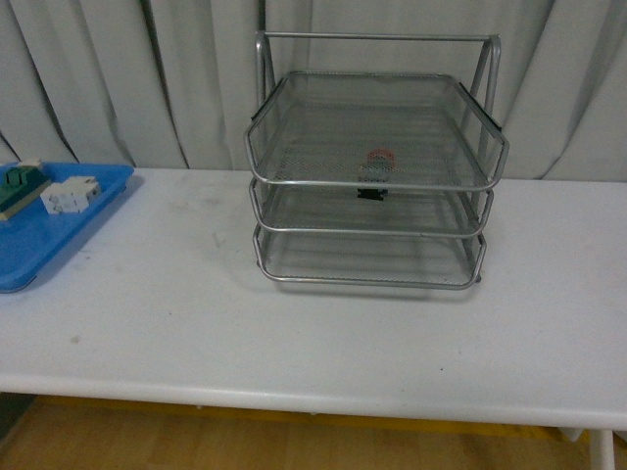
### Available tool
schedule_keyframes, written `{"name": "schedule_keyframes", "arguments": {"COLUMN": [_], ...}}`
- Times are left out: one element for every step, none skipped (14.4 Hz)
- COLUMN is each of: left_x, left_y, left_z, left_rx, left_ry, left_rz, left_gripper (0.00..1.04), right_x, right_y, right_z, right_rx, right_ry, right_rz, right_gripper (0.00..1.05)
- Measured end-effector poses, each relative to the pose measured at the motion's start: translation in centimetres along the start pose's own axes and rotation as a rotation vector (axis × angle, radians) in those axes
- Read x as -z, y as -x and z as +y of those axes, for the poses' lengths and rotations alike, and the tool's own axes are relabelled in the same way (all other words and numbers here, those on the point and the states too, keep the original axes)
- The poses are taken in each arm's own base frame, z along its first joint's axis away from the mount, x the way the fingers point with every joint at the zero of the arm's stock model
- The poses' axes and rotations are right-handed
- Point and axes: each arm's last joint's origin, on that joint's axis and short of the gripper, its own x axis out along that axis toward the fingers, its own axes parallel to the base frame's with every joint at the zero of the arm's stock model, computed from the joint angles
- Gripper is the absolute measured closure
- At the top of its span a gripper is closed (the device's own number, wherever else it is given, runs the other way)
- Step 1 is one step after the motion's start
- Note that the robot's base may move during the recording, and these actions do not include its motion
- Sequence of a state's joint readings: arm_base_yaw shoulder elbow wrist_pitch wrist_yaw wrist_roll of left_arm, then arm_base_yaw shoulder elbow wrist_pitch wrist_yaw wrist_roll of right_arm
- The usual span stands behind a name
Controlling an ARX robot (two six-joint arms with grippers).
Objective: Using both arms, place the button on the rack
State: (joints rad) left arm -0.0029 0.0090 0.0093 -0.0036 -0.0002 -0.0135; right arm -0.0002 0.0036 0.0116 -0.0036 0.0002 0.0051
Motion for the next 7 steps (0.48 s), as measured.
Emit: {"name": "schedule_keyframes", "arguments": {"left_x": [0.0, 0.0, 0.0, 0.0, 0.0, 0.0, 0.0], "left_y": [0.0, 0.0, 0.0, 0.0, 0.0, 0.0, 0.0], "left_z": [0.0, 0.0, 0.0, 0.0, 0.0, 0.0, 0.0], "left_rx": [0.0, 0.0, 0.0, 0.0, 0.0, 0.0, 0.0], "left_ry": [0.0, 0.0, 0.0, 0.0, 0.0, 0.0, 0.0], "left_rz": [0.0, 0.0, 0.0, 0.0, 0.0, 0.0, 0.0], "left_gripper": [0.07, 0.07, 0.07, 0.07, 0.07, 0.07, 0.07], "right_x": [0.0, 0.0, 0.0, 0.0, 0.0, 0.0, 0.0], "right_y": [0.0, 0.0, 0.0, 0.0, 0.0, 0.0, 0.0], "right_z": [0.0, 0.0, 0.0, 0.0, 0.0, 0.0, 0.0], "right_rx": [0.0, 0.0, 0.0, 0.0, 0.0, 0.0, 0.0], "right_ry": [0.0, 0.0, 0.0, 0.0, 0.0, 0.0, 0.0], "right_rz": [0.0, 0.0, 0.0, 0.0, 0.0, 0.0, 0.0], "right_gripper": [0.06, 0.06, 0.06, 0.07, 0.07, 0.07, 0.07]}}
